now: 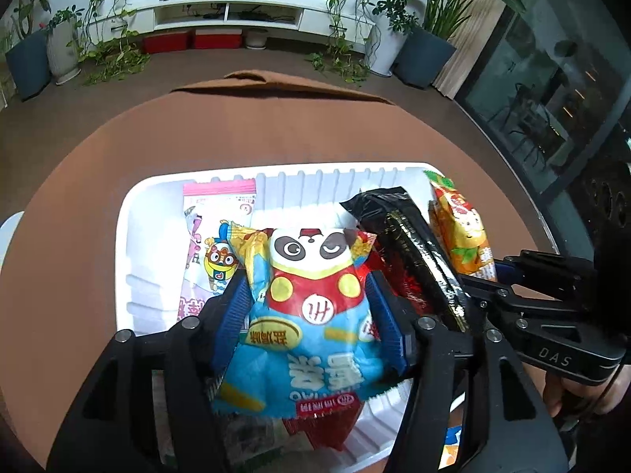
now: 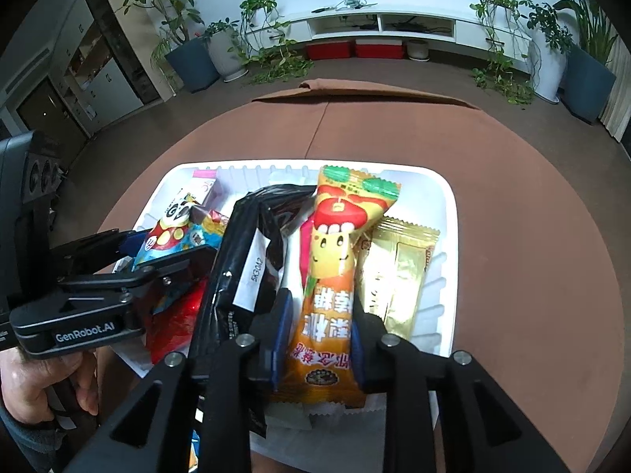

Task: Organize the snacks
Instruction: 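Open both tools and withdraw them from the tray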

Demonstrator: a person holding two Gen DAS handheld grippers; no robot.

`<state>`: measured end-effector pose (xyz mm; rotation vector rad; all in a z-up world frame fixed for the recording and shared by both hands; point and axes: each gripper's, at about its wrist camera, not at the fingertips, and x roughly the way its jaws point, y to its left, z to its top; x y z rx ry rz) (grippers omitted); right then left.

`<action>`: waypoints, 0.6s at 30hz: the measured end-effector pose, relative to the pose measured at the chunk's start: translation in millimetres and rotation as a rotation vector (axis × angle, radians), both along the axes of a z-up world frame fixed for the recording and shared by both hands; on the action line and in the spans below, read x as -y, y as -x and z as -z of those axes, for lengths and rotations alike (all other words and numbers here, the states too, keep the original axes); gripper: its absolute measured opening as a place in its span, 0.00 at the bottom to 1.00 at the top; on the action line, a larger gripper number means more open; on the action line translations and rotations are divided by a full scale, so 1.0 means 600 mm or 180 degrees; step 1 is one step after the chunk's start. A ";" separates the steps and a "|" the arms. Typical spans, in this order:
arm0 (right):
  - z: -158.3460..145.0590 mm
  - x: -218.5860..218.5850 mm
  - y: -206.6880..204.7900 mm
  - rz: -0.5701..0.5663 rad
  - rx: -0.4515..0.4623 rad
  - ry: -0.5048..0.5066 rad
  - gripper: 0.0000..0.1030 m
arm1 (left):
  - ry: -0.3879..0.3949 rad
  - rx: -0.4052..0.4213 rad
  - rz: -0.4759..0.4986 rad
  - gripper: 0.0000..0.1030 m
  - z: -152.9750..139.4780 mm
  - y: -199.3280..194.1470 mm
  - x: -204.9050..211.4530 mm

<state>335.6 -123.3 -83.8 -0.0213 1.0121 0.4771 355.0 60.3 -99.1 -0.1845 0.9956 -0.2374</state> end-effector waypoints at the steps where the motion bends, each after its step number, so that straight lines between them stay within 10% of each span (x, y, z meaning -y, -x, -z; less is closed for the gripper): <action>1: -0.002 0.002 0.001 -0.0004 0.0011 -0.0002 0.29 | 0.0014 0.0013 0.0000 0.58 -0.002 0.000 0.000; 12: -0.059 0.044 0.037 0.0188 0.0283 -0.0317 0.65 | 0.0091 0.0290 -0.0036 0.75 -0.085 0.055 -0.009; 18: -0.080 0.092 0.103 0.0447 0.0358 -0.0818 0.91 | 0.0042 0.0459 0.0077 1.00 -0.126 0.130 -0.012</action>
